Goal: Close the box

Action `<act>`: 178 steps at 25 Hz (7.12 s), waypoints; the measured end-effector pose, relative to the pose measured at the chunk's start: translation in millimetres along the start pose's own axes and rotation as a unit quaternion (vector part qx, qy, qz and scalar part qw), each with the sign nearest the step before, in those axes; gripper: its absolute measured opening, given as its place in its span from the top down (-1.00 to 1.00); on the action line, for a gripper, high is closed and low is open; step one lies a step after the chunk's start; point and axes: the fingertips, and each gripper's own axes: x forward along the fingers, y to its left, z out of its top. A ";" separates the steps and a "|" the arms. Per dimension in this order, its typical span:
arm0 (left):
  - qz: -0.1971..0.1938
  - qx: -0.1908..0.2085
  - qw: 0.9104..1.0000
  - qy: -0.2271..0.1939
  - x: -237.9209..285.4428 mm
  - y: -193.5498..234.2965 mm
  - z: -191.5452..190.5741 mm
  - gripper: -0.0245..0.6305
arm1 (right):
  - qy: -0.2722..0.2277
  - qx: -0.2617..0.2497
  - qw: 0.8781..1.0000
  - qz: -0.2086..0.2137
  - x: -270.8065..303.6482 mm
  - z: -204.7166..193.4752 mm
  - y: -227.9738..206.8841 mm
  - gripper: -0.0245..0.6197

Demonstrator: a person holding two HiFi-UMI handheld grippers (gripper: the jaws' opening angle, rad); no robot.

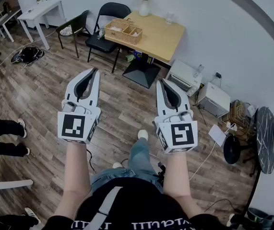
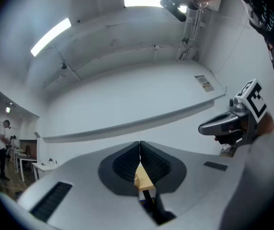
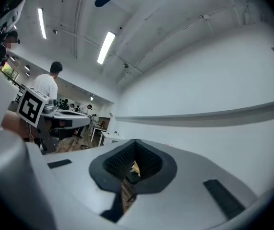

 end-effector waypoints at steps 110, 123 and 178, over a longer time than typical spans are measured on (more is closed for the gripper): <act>0.001 -0.083 0.984 0.156 659.4 370.8 -396.8 0.88 | 0.357 0.207 0.910 0.036 771.7 -376.7 -242.5 0.06; 0.024 -0.068 0.977 0.199 681.6 366.7 -424.3 0.88 | 0.450 0.307 0.831 0.112 801.5 -481.0 -243.6 0.06; 0.000 -0.034 0.991 0.127 611.1 351.9 -340.1 0.88 | 0.287 0.102 0.936 0.176 771.8 -335.6 -198.0 0.71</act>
